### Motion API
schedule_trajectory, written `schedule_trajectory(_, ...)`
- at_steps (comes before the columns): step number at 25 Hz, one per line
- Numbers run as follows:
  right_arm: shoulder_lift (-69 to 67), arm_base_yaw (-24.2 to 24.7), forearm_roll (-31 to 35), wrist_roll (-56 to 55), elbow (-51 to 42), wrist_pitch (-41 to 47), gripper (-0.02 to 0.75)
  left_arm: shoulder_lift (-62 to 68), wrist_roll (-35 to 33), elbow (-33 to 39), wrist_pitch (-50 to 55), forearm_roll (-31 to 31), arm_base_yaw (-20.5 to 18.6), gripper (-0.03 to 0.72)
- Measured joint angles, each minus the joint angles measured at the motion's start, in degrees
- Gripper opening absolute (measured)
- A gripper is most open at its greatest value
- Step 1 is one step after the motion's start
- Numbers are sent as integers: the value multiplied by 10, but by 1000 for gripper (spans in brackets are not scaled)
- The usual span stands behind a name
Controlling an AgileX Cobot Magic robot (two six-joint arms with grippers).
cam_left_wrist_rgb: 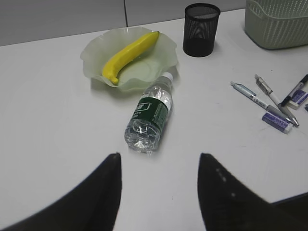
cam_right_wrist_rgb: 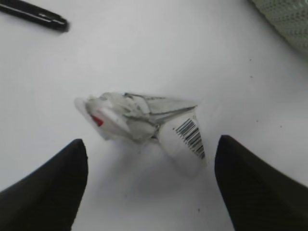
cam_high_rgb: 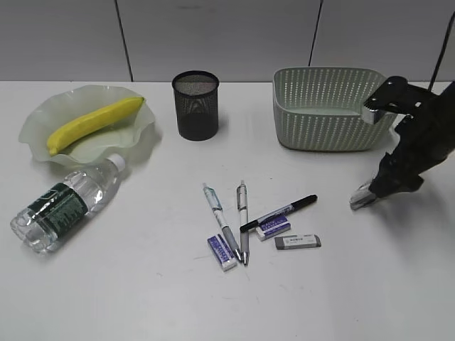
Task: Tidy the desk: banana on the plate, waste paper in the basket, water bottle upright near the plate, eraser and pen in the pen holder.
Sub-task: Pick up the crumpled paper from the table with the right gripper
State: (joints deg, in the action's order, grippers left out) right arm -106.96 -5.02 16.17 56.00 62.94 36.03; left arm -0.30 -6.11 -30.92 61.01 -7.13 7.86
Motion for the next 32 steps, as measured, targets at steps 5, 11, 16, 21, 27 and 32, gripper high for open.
schedule_trajectory(5, -59, 0, 0, 1, 26, -32, 631, 0, 0, 0, 0, 0, 0, 382)
schedule_trajectory(11, -109, 0, -1, 0, 50, -38, 597, 0, 1, 0, 0, 0, 0, 382)
schedule_trajectory(16, -114, 0, 4, 0, 52, -35, 468, 0, 1, 0, -1, 0, 0, 382)
schedule_trajectory(21, -112, 0, 7, 0, 56, -2, 94, 0, 1, 0, -1, 0, 0, 382)
schedule_trajectory(27, -93, 0, 30, 0, 54, 50, 13, 0, 1, 0, -1, 0, 0, 382)
schedule_trajectory(32, -15, 0, 73, 20, 54, 65, 13, 0, 1, 0, -1, 0, 0, 382)
